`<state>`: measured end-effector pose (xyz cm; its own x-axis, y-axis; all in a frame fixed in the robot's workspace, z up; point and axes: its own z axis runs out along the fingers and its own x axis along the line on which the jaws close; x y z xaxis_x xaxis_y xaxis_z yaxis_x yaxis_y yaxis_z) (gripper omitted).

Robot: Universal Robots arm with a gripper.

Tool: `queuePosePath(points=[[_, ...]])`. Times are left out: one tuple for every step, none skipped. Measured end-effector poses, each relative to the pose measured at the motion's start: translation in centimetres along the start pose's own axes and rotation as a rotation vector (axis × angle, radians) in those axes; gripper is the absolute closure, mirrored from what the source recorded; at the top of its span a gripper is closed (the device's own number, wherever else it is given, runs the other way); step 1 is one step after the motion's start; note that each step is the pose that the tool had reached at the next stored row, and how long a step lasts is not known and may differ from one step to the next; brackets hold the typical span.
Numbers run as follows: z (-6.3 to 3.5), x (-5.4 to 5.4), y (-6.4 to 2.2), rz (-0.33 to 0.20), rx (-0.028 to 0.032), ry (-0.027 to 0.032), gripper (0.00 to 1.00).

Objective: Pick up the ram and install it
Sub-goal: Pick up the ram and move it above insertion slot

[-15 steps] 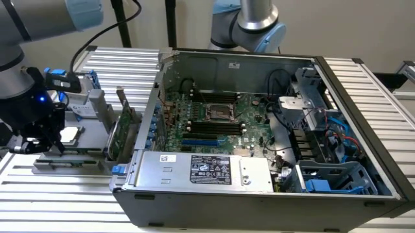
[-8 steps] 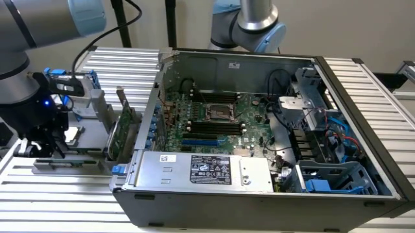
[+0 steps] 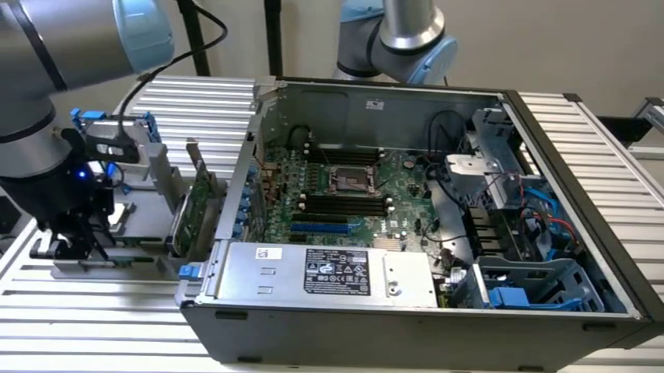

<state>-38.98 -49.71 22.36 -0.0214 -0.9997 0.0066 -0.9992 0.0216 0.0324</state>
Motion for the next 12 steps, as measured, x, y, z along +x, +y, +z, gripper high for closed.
queuePosePath(points=[[0.18,0.0,-0.01,-0.001,0.0000,0.0001,0.00],[0.36,0.0,-0.01,-0.003,0.0000,0.0001,0.00],[0.55,0.0,-0.02,-0.004,0.0001,0.0001,0.00],[0.74,0.0,-0.03,-0.007,0.0001,0.0002,0.00],[0.92,0.0,-0.04,-0.009,0.0001,0.0003,0.00],[1.10,0.0,-0.05,-0.011,0.0001,0.0004,0.00],[1.27,0.0,-0.05,-0.014,0.0001,0.0004,0.00],[1.46,0.0,-0.06,-0.016,0.0002,0.0005,0.00],[1.64,0.0,-0.07,-0.019,0.0002,0.0007,0.00],[1.83,0.0,-0.08,-0.022,0.0005,0.0007,0.00],[2.01,0.0,-0.08,-0.024,0.0008,0.0008,0.00],[2.17,0.0,-0.09,-0.027,0.0010,0.0008,0.00]])
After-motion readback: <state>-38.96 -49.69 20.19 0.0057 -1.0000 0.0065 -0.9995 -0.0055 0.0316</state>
